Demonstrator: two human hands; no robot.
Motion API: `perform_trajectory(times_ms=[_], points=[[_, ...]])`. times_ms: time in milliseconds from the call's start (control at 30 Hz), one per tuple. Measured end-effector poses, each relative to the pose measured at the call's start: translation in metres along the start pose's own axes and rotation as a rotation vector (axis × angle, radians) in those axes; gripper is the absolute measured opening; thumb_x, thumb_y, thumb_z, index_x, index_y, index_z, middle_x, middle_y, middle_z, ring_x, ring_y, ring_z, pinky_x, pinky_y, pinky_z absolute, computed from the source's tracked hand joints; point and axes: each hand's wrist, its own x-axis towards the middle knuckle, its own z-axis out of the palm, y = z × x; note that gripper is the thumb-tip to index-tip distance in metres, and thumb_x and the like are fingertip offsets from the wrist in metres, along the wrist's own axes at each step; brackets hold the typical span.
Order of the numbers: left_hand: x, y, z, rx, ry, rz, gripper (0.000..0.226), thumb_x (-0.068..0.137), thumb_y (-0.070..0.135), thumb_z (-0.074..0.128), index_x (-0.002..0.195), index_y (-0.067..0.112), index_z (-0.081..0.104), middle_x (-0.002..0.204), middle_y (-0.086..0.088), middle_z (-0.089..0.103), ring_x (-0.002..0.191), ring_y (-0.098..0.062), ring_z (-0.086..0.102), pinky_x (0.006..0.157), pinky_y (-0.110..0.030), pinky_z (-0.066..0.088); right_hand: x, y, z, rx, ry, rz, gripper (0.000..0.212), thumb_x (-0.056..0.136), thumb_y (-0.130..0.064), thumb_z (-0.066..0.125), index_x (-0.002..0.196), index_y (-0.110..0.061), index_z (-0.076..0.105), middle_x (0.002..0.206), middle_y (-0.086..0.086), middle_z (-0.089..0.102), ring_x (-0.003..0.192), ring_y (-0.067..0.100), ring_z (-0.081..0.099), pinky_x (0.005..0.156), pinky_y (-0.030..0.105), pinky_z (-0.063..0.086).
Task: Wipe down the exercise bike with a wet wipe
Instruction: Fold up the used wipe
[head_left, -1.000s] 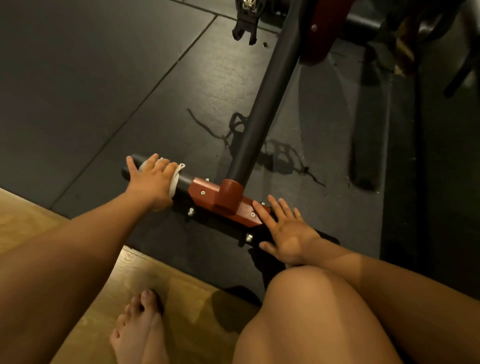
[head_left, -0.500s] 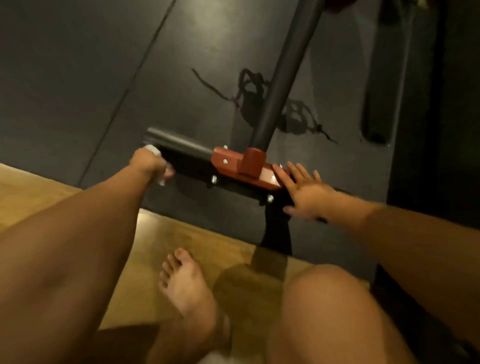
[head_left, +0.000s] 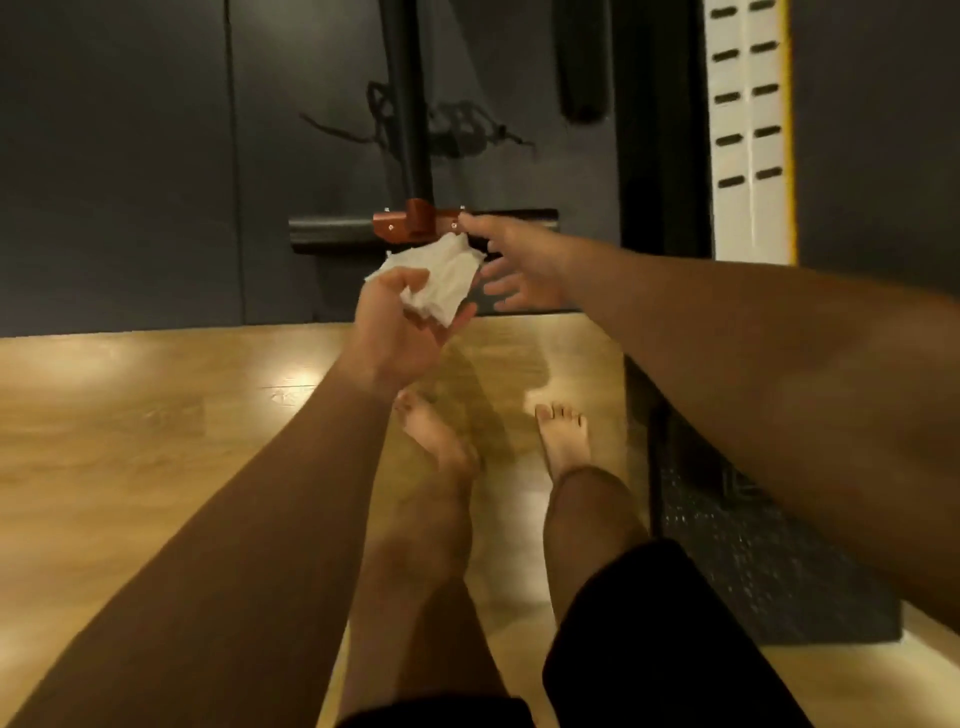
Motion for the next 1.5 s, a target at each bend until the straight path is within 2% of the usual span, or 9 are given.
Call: perform_trajectory(times_ms=[167, 300, 467, 633, 833, 967, 1100, 1333, 1500], points=[[-0.143, -0.002, 0.04, 0.021, -0.146, -0.022, 0.044, 0.097, 0.025, 0.037, 0.133, 0.004, 0.053, 0.117, -0.022, 0.068, 0.1, -0.035, 0.066, 0.098, -0.045, 0.046, -0.142, 0.013, 0.029, 0.474, -0.083, -0.102, 0.041, 0.088, -0.036, 0.069, 0.114, -0.005, 0.065, 0.116, 0.013, 0.066, 0.1, 0.029, 0.064, 0.098, 0.041, 0.048], [-0.218, -0.014, 0.057, 0.391, -0.21, 0.081, 0.043, 0.1, 0.027, 0.046, 0.139, 0.011, 0.052, 0.129, -0.016, 0.064, 0.114, -0.031, 0.064, 0.096, -0.044, 0.053, -0.258, 0.023, 0.045, 0.324, 0.207, -0.367, 0.014, 0.094, -0.027, 0.063, 0.101, -0.015, 0.066, 0.099, 0.012, 0.071, 0.096, 0.032, 0.068, 0.087, 0.051, 0.056], [-0.304, -0.026, 0.083, 0.7, -0.318, 0.414, 0.041, 0.096, 0.019, 0.061, 0.134, 0.005, 0.056, 0.125, -0.016, 0.067, 0.111, -0.032, 0.066, 0.094, -0.045, 0.054, -0.384, 0.054, 0.049, 0.39, 0.538, -0.602, 0.026, 0.097, -0.03, 0.057, 0.112, -0.01, 0.063, 0.105, 0.01, 0.068, 0.092, 0.023, 0.068, 0.075, 0.038, 0.059], [-0.366, -0.096, 0.119, 0.761, -0.396, 0.328, 0.034, 0.103, 0.032, 0.049, 0.129, 0.012, 0.059, 0.113, -0.007, 0.073, 0.097, -0.021, 0.072, 0.072, -0.032, 0.057, -0.47, 0.144, 0.031, 0.795, 0.613, -0.611, 0.034, 0.094, -0.046, 0.058, 0.108, -0.017, 0.065, 0.106, 0.011, 0.071, 0.095, 0.027, 0.07, 0.082, 0.047, 0.059], [-0.447, -0.244, 0.193, 0.968, -0.676, 0.114, 0.031, 0.102, 0.04, 0.049, 0.106, 0.015, 0.066, 0.095, -0.003, 0.077, 0.092, -0.02, 0.073, 0.085, -0.037, 0.055, -0.582, 0.276, -0.012, 1.15, 0.756, -0.75, 0.03, 0.092, -0.016, 0.066, 0.121, -0.01, 0.062, 0.11, 0.013, 0.072, 0.1, 0.029, 0.07, 0.084, 0.043, 0.057], [-0.505, -0.363, 0.23, 1.125, -0.867, 0.021, 0.031, 0.099, 0.03, 0.058, 0.114, 0.004, 0.066, 0.105, -0.014, 0.075, 0.098, -0.029, 0.072, 0.088, -0.042, 0.056, -0.674, 0.376, -0.044, 1.239, 1.071, -0.811, 0.012, 0.091, -0.011, 0.067, 0.102, -0.013, 0.065, 0.1, 0.011, 0.074, 0.093, 0.028, 0.071, 0.085, 0.045, 0.057], [-0.561, -0.495, 0.245, 1.214, -1.086, -0.068, 0.032, 0.095, 0.018, 0.064, 0.123, 0.003, 0.062, 0.112, -0.016, 0.072, 0.103, -0.03, 0.07, 0.089, -0.043, 0.057, -0.752, 0.491, -0.071, 1.296, 1.278, -0.84, 0.018, 0.091, -0.017, 0.067, 0.107, -0.011, 0.065, 0.103, 0.013, 0.073, 0.091, 0.029, 0.072, 0.079, 0.044, 0.059], [-0.634, -0.698, 0.248, 1.241, -1.146, -0.155, 0.012, 0.098, 0.013, 0.058, 0.109, 0.015, 0.062, 0.098, -0.004, 0.074, 0.081, -0.017, 0.073, 0.065, -0.032, 0.059, -0.85, 0.671, -0.11, 1.379, 1.389, -0.812, 0.025, 0.092, -0.024, 0.065, 0.114, -0.011, 0.065, 0.102, 0.01, 0.074, 0.09, 0.026, 0.071, 0.069, 0.037, 0.057], [-0.688, -0.824, 0.263, 1.296, -1.273, -0.271, 0.025, 0.096, 0.01, 0.062, 0.121, 0.008, 0.061, 0.114, -0.013, 0.072, 0.097, -0.027, 0.072, 0.082, -0.044, 0.06, -0.922, 0.782, -0.134, 1.442, 1.519, -0.798, 0.017, 0.091, -0.005, 0.063, 0.108, -0.007, 0.064, 0.105, 0.016, 0.071, 0.089, 0.029, 0.07, 0.07, 0.039, 0.058]])
